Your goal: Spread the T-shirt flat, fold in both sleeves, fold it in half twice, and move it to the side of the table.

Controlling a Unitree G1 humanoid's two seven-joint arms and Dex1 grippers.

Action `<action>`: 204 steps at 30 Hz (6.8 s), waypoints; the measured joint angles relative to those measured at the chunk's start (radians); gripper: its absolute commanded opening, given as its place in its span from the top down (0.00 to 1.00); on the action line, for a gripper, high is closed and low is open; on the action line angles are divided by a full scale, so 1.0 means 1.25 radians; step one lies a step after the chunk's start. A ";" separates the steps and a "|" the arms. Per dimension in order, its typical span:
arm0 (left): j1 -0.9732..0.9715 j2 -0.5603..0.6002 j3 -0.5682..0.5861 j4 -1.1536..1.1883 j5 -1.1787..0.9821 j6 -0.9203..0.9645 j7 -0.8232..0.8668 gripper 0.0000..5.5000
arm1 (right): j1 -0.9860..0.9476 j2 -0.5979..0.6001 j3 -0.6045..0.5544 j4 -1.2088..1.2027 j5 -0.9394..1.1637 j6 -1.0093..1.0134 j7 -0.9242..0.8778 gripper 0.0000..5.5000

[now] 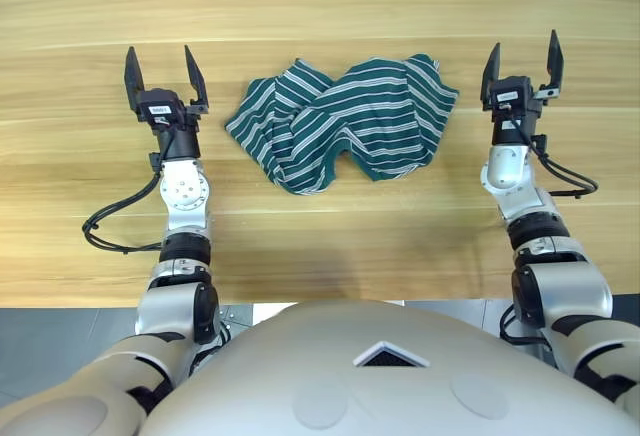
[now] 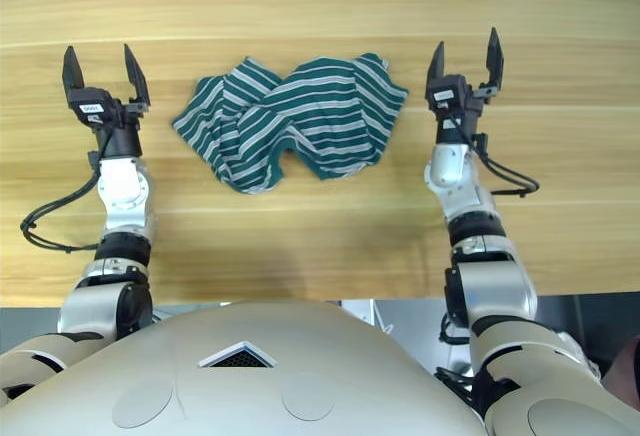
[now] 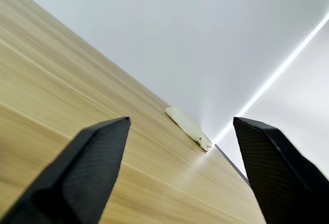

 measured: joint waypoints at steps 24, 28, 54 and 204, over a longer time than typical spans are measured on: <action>0.400 0.351 -0.143 -0.668 -0.070 0.136 -0.540 0.30 | 0.184 -0.176 0.027 -0.401 -0.066 0.073 0.279 0.33; 0.433 0.438 -0.186 -0.773 0.054 0.195 -0.634 0.30 | 0.240 -0.228 0.034 -0.519 -0.102 0.145 0.395 0.33; 0.295 0.407 -0.331 -0.724 0.477 0.269 -0.486 0.47 | 0.236 -0.219 0.101 -0.542 -0.190 0.196 0.424 0.33; 0.194 0.202 -0.365 -0.471 0.324 0.194 -0.454 0.68 | 0.261 -0.296 -0.001 -0.487 0.136 0.023 0.774 0.64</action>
